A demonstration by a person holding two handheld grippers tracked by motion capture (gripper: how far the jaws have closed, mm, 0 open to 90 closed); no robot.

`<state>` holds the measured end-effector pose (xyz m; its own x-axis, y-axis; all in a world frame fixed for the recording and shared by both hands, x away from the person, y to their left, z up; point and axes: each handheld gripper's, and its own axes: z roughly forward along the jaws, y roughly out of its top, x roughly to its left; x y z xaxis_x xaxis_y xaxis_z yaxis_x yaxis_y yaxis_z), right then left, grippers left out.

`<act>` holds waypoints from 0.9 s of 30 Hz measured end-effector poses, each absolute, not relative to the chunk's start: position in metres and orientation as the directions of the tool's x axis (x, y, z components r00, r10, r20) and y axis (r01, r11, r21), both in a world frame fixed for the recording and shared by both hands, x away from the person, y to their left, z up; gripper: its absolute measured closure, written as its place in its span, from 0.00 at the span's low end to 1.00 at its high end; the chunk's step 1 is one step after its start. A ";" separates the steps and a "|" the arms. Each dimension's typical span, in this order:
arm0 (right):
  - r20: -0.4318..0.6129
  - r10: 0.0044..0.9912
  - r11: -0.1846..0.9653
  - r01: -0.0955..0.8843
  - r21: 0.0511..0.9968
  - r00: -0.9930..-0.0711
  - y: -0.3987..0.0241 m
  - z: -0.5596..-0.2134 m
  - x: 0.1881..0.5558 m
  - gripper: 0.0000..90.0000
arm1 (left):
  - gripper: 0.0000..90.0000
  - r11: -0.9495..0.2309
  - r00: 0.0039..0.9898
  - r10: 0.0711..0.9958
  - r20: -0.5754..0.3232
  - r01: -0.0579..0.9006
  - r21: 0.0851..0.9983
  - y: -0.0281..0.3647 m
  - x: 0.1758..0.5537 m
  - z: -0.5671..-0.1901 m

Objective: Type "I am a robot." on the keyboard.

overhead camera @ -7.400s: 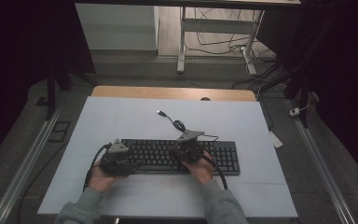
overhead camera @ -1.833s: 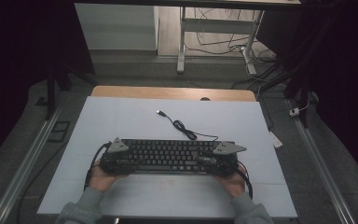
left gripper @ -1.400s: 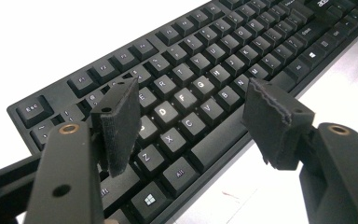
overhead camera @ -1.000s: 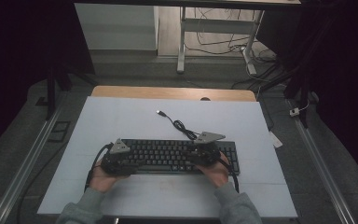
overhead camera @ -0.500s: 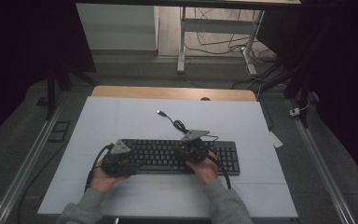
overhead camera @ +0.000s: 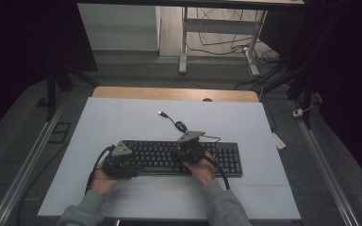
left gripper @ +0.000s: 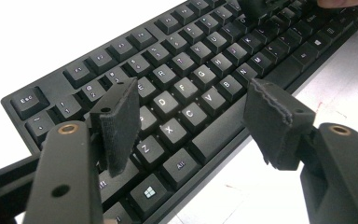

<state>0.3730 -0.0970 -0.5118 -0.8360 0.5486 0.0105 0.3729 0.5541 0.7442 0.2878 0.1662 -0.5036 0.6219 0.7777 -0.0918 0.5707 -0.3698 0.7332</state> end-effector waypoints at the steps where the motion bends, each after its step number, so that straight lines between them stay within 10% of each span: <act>1: 0.006 0.549 0.559 0.372 0.741 -0.836 -0.097 -0.512 0.373 0.99 | 0.40 -0.369 0.621 0.778 -0.092 0.571 0.733 0.166 0.288 -0.504; 27: -0.010 0.547 0.539 0.343 0.769 -0.837 -0.102 -0.505 0.367 1.00 | 0.40 -0.365 0.612 0.786 -0.088 0.574 0.734 0.169 0.287 -0.504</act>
<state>0.3672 -0.1018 -0.5045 -0.8368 0.5475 -0.0105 0.3432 0.5393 0.7690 0.2871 0.1691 -0.5040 0.6120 0.7860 -0.0879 0.5735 -0.3646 0.7336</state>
